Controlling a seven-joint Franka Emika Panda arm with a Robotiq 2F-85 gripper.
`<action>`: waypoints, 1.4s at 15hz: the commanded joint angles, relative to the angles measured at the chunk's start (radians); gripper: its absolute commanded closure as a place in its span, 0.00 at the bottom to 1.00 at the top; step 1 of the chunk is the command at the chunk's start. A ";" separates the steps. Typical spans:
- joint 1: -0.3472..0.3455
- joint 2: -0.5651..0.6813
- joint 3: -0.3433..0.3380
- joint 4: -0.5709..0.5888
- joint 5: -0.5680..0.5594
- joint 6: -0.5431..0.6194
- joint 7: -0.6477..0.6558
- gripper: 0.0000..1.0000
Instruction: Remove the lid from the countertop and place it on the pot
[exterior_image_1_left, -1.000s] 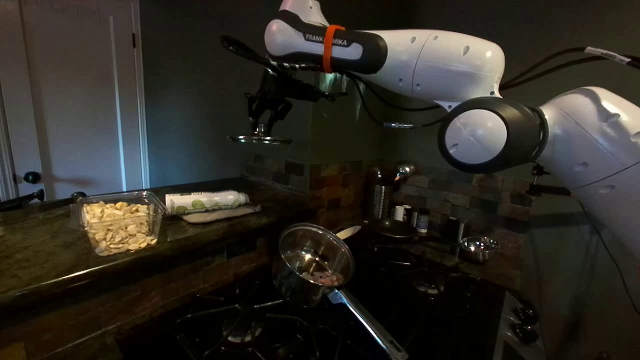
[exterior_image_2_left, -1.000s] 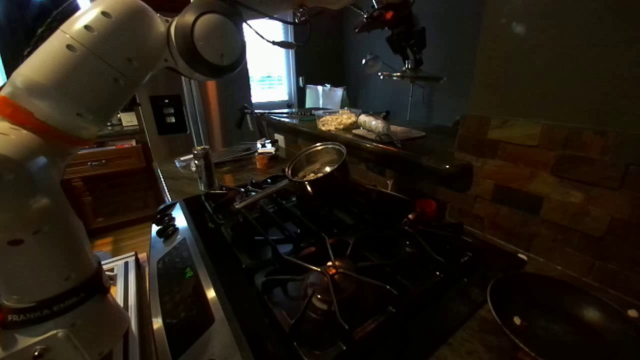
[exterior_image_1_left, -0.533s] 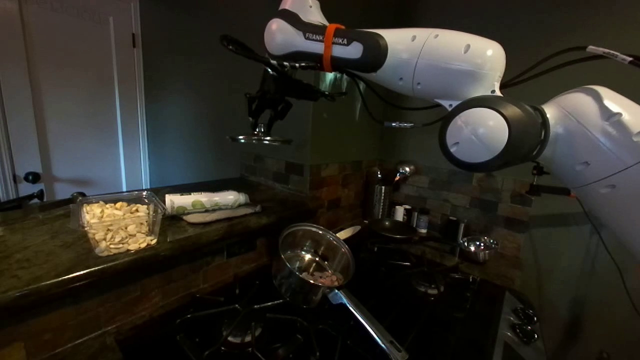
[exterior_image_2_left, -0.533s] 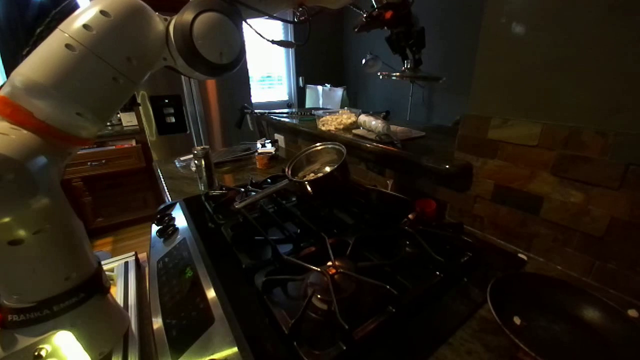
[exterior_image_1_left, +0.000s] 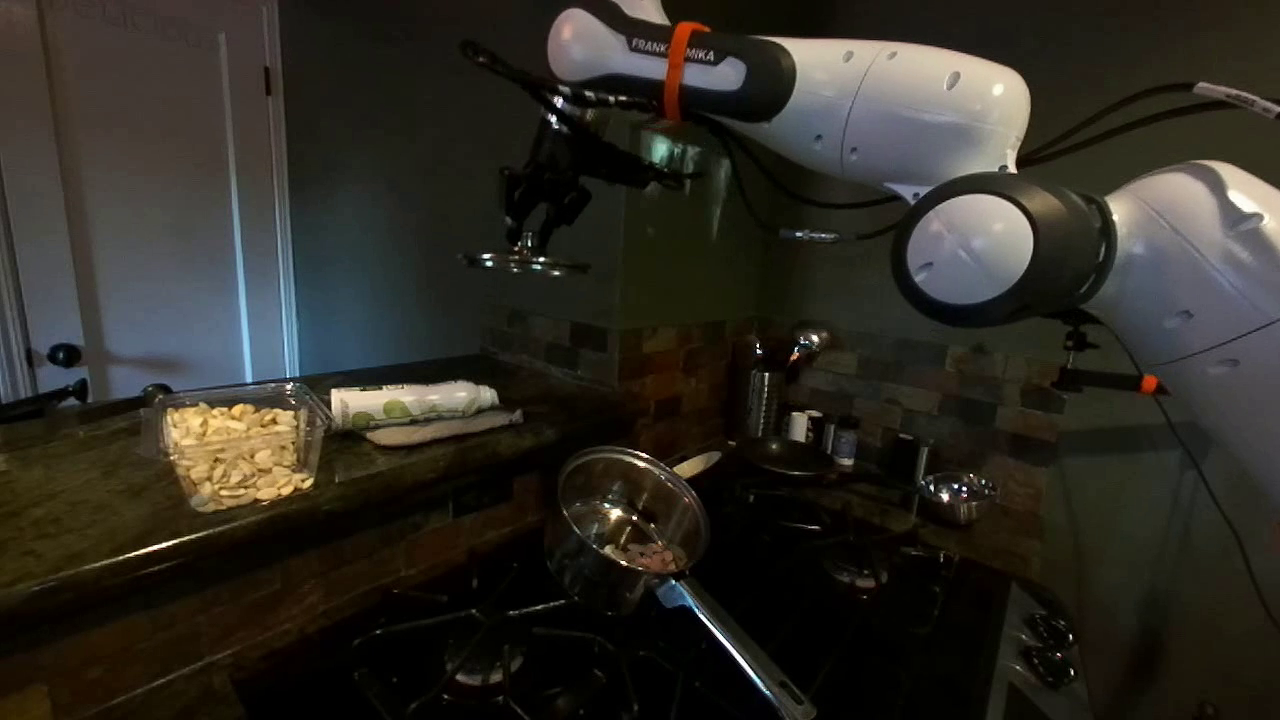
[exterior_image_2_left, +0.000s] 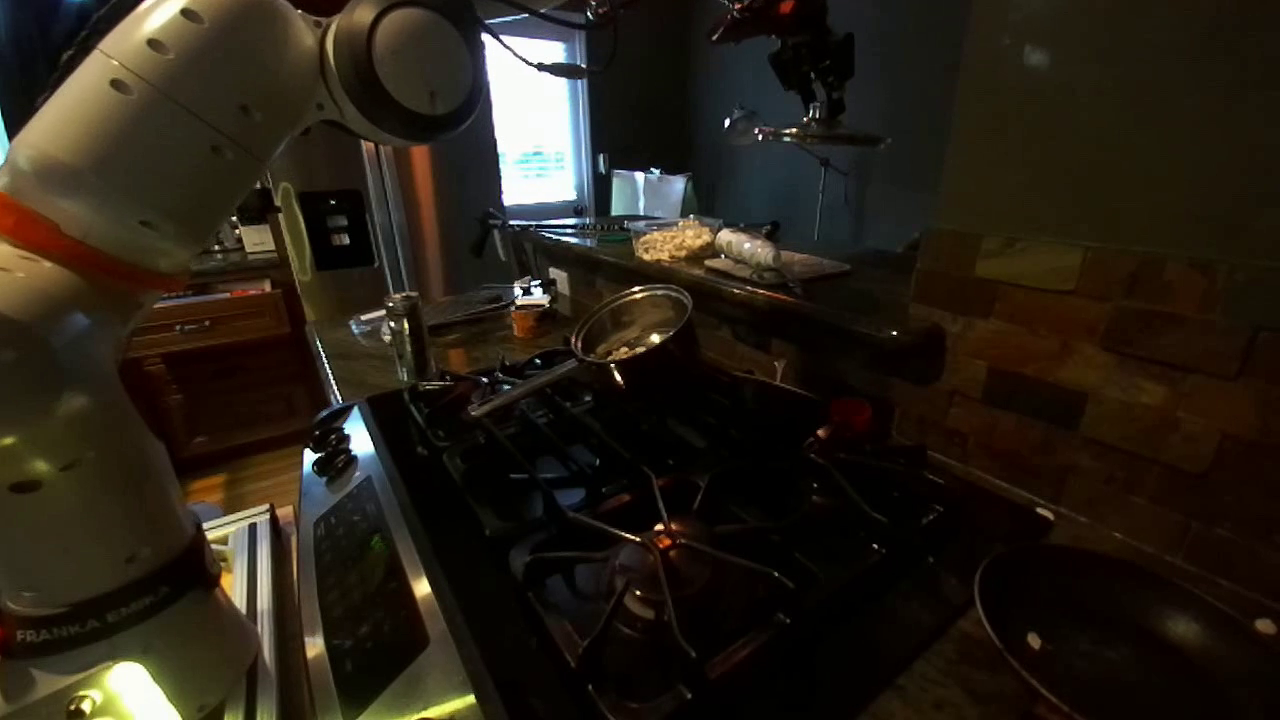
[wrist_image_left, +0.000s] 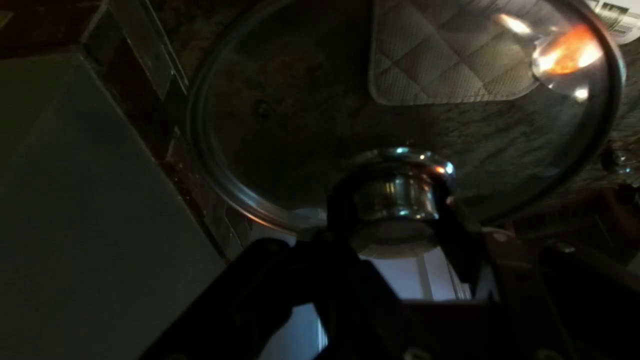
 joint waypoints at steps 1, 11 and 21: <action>-0.062 -0.110 0.054 -0.072 0.081 -0.103 -0.076 0.77; -0.193 -0.324 0.064 -0.207 0.165 -0.482 -0.173 0.77; -0.251 -0.601 -0.052 -0.615 -0.067 -0.303 -0.187 0.77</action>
